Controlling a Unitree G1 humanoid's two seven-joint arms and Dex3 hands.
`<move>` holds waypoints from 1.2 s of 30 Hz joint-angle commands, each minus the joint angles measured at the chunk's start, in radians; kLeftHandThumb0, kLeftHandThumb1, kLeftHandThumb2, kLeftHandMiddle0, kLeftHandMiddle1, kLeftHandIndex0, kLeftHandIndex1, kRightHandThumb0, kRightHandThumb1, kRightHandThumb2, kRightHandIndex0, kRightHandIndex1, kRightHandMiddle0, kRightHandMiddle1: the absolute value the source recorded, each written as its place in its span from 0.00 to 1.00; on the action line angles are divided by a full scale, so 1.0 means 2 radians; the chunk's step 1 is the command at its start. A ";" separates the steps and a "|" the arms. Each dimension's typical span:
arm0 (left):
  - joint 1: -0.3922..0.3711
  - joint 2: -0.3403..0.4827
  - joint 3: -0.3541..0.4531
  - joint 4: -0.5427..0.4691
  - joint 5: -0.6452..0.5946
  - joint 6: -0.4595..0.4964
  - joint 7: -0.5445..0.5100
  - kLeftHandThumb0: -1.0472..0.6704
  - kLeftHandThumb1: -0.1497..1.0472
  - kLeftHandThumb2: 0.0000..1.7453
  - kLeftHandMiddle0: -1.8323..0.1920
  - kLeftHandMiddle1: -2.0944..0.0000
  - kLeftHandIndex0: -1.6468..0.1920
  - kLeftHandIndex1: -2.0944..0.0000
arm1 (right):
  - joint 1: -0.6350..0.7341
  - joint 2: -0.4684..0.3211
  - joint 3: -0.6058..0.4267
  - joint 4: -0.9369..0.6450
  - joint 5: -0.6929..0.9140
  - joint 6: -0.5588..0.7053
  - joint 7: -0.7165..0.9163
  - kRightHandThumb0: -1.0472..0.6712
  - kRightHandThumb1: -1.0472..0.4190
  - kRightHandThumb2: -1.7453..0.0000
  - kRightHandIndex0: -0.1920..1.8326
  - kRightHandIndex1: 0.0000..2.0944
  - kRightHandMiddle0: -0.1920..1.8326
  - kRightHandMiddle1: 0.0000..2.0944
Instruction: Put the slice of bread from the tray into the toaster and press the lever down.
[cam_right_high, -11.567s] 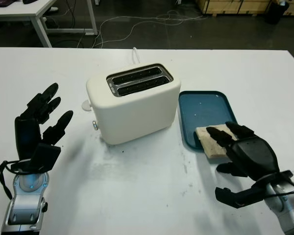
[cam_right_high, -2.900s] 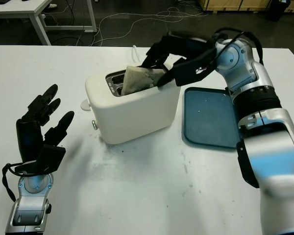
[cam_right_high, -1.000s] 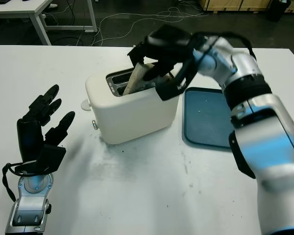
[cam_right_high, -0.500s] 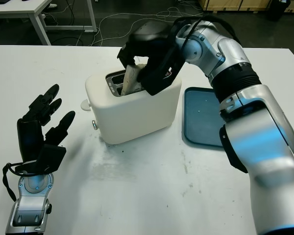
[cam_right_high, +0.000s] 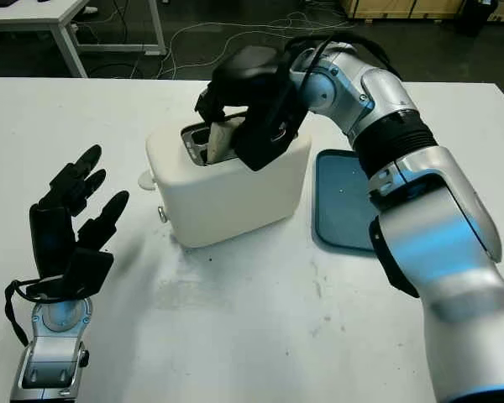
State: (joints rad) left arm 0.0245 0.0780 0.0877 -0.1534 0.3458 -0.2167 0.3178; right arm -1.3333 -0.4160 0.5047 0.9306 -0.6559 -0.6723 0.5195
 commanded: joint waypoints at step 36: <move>0.004 -0.004 -0.007 -0.013 0.004 0.020 -0.004 0.19 0.89 0.12 0.55 1.00 0.57 1.00 | -0.005 -0.029 -0.033 -0.046 0.040 0.036 0.071 0.20 0.09 0.98 0.13 0.34 0.33 0.06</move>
State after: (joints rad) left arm 0.0283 0.0707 0.0751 -0.1650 0.3466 -0.1904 0.3165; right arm -1.3238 -0.4571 0.4502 0.8609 -0.5930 -0.6212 0.6493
